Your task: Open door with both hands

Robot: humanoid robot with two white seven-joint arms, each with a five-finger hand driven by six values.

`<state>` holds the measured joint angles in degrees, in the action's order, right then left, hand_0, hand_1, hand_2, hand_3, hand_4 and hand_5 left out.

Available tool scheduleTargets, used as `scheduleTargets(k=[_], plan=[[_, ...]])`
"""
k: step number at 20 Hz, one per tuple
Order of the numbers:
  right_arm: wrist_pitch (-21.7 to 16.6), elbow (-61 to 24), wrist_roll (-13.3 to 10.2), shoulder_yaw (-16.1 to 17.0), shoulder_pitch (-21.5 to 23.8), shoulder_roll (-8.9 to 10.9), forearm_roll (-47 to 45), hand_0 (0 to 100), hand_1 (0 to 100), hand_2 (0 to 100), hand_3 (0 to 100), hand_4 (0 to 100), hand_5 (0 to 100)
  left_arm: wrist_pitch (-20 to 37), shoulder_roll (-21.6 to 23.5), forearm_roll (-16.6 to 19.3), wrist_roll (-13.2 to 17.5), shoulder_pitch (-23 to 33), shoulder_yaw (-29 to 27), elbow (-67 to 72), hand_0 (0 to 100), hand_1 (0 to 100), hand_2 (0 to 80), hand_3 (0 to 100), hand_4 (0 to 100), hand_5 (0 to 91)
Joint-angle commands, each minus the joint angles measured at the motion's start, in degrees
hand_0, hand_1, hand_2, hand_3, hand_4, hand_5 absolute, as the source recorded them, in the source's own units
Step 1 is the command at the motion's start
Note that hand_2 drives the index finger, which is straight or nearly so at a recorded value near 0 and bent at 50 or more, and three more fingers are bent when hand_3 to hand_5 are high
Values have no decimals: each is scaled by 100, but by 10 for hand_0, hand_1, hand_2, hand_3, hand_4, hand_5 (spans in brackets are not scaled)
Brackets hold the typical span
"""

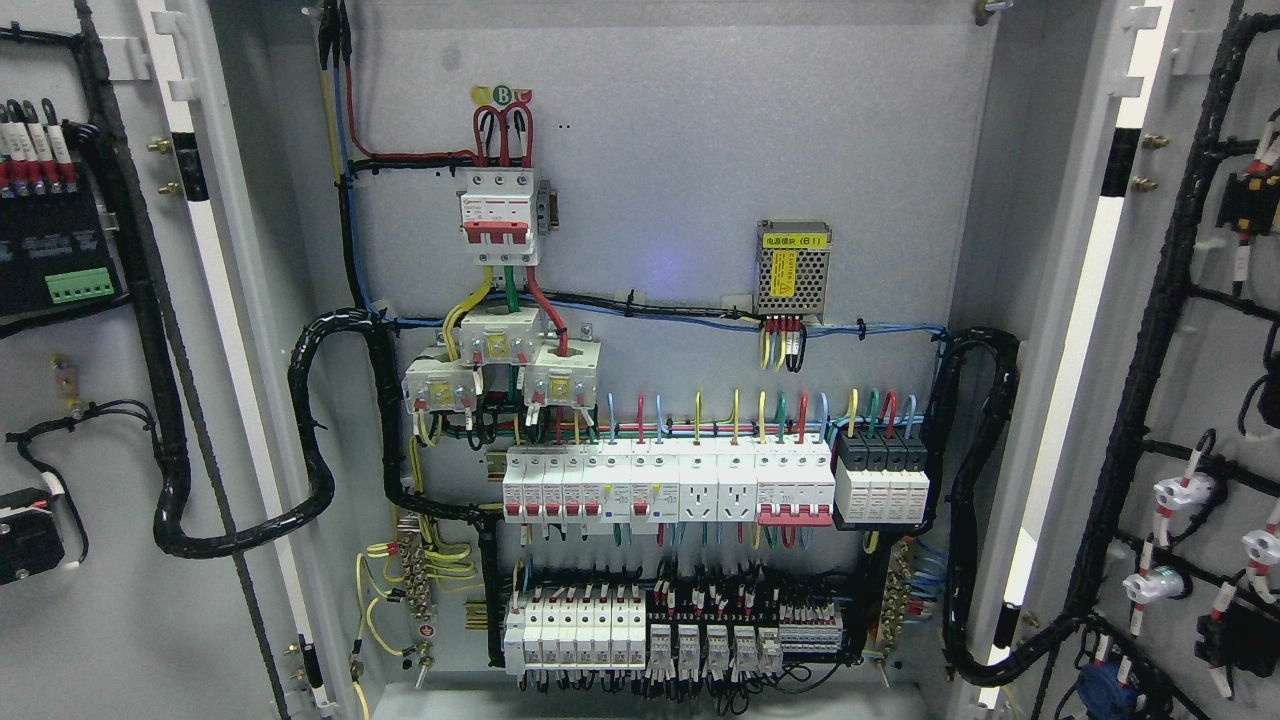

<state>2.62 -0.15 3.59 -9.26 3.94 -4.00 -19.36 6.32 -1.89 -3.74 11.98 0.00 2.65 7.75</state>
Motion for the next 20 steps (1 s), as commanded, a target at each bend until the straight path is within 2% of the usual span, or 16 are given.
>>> scheduleTargets(k=[1, 18, 20], plan=[[28, -125, 2, 12, 1, -48, 117, 120, 389, 0, 0, 0, 0, 0, -22, -4, 6, -9, -1, 51, 120, 389, 0, 0, 0, 0], [28, -125, 19, -23, 1, -48, 126, 120, 389, 0, 0, 0, 0, 0, -22, 5, 6, -9, -1, 51, 120, 389, 0, 0, 0, 0], [28, -125, 115, -32, 1, -57, 126, 120, 389, 0, 0, 0, 0, 0, -22, 5, 6, -9, -1, 51, 120, 389, 0, 0, 0, 0]])
